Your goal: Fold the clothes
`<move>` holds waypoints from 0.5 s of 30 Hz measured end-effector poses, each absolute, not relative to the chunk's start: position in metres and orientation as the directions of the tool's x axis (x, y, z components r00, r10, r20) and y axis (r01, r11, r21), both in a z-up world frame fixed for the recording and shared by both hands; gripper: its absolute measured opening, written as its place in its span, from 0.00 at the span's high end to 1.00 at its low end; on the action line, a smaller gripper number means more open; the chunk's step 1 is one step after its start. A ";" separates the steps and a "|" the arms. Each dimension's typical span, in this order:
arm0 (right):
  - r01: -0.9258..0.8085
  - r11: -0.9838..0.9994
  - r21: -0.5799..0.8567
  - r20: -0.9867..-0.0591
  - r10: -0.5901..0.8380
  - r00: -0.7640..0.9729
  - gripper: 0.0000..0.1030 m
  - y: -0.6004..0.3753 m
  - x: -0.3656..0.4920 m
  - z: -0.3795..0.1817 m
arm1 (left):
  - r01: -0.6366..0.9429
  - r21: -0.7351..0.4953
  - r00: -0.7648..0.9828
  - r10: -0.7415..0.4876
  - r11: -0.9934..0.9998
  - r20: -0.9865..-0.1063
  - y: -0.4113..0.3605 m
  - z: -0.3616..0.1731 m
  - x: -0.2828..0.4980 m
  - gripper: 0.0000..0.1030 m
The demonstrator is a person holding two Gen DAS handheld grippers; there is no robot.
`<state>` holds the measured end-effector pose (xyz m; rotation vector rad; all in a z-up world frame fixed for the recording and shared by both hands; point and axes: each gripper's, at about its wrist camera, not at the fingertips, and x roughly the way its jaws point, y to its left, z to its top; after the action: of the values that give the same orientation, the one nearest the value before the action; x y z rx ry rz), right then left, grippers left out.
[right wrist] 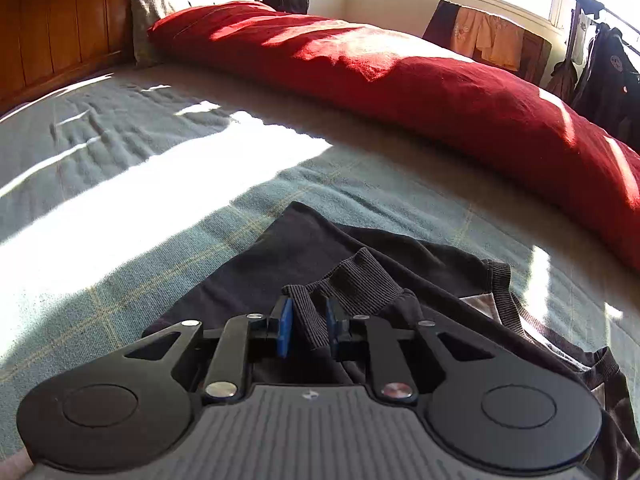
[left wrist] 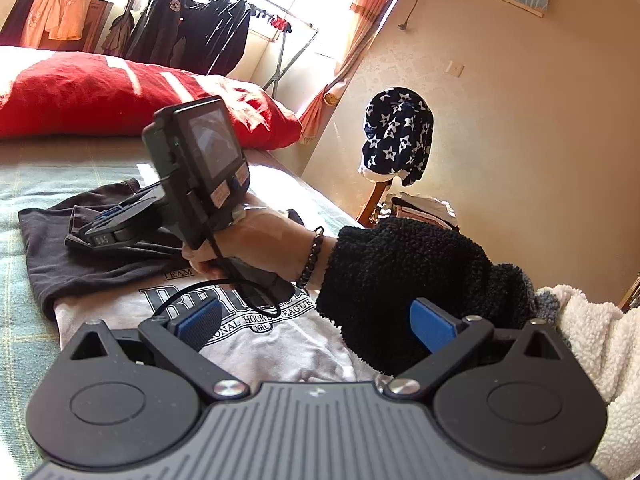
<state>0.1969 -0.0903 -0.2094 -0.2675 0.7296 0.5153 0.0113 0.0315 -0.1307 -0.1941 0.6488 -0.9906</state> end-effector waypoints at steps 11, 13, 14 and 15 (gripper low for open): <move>-0.201 0.979 0.022 -0.738 0.152 0.657 0.80 -0.216 0.234 -0.225 | 0.665 -0.474 0.399 -0.811 0.577 -0.428 0.038 -0.139 0.025 0.03; -0.177 0.984 0.025 -0.759 0.134 0.638 0.80 -0.218 0.243 -0.246 | 0.647 -0.476 0.405 -0.797 0.596 -0.447 0.037 -0.143 0.031 0.03; -0.182 0.983 0.014 -0.748 0.131 0.651 0.81 -0.216 0.246 -0.250 | 0.641 -0.477 0.407 -0.793 0.602 -0.453 0.037 -0.144 0.034 0.03; -0.189 0.982 0.003 -0.735 0.130 0.666 0.81 -0.214 0.249 -0.254 | 0.635 -0.478 0.409 -0.789 0.606 -0.457 0.037 -0.146 0.035 0.03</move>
<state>0.2495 -0.2140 -0.2542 -0.0760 0.8234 0.1799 0.0353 0.0365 -0.1457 -0.2443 0.7090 -0.9084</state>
